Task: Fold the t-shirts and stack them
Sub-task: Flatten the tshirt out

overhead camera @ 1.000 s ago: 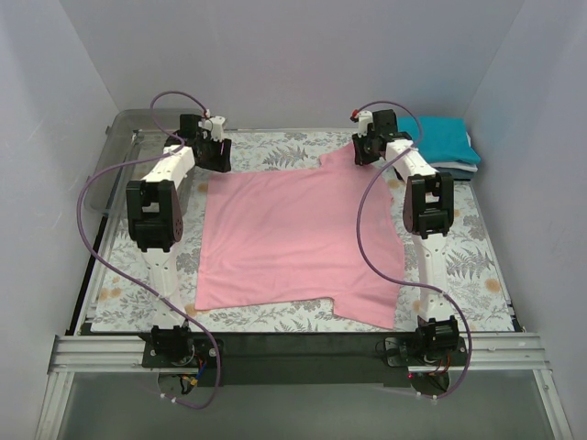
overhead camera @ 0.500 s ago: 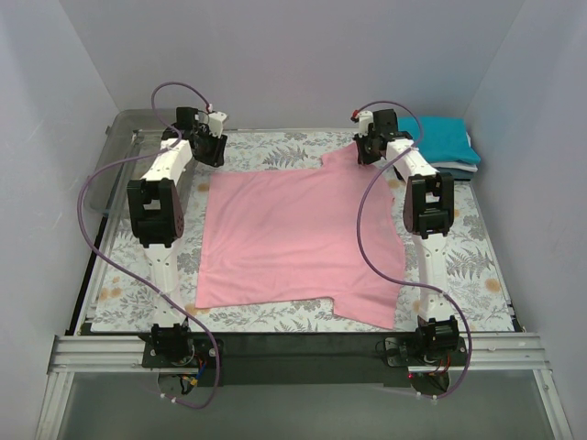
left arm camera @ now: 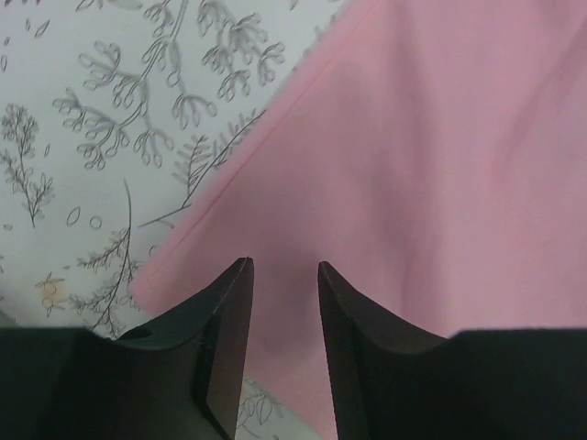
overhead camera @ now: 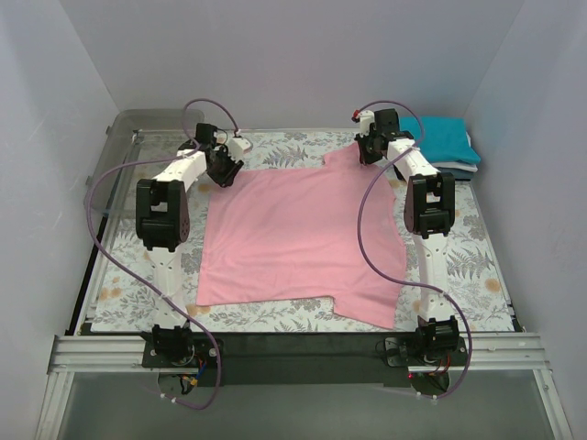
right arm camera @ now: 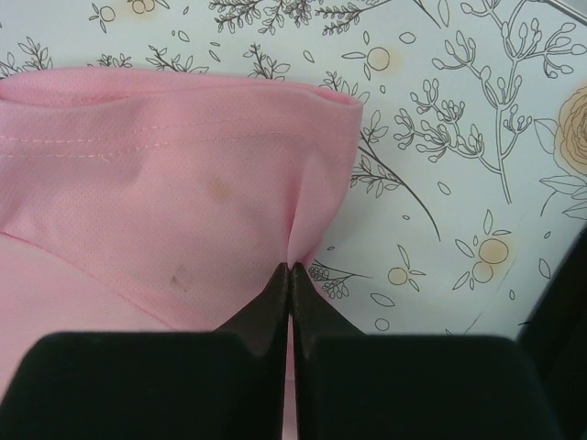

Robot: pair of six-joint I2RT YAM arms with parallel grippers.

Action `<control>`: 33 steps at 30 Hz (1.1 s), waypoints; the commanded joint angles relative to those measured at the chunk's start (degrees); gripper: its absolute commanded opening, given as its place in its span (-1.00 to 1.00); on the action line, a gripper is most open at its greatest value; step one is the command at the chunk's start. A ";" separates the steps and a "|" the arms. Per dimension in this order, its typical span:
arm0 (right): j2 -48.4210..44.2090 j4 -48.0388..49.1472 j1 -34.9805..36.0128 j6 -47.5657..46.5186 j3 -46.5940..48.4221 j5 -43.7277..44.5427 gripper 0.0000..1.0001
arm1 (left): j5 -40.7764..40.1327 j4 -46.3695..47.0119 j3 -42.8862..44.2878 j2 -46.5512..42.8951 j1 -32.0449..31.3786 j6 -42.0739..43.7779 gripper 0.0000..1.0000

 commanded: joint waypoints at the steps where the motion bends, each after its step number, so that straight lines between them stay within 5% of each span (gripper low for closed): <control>1: -4.61 1.39 -0.45 -0.75 -0.55 -0.39 -0.97 | -3.43 6.80 -1.54 -8.45 -2.45 4.78 -0.34; 13: -6.45 1.48 -0.62 -1.45 -2.14 -1.27 -0.97 | -5.11 6.64 4.17 -2.23 -1.31 15.86 -0.48; 33: -6.89 1.48 -0.71 -2.51 -3.01 -1.36 -0.97 | -5.72 2.60 4.43 2.52 0.27 20.35 -0.47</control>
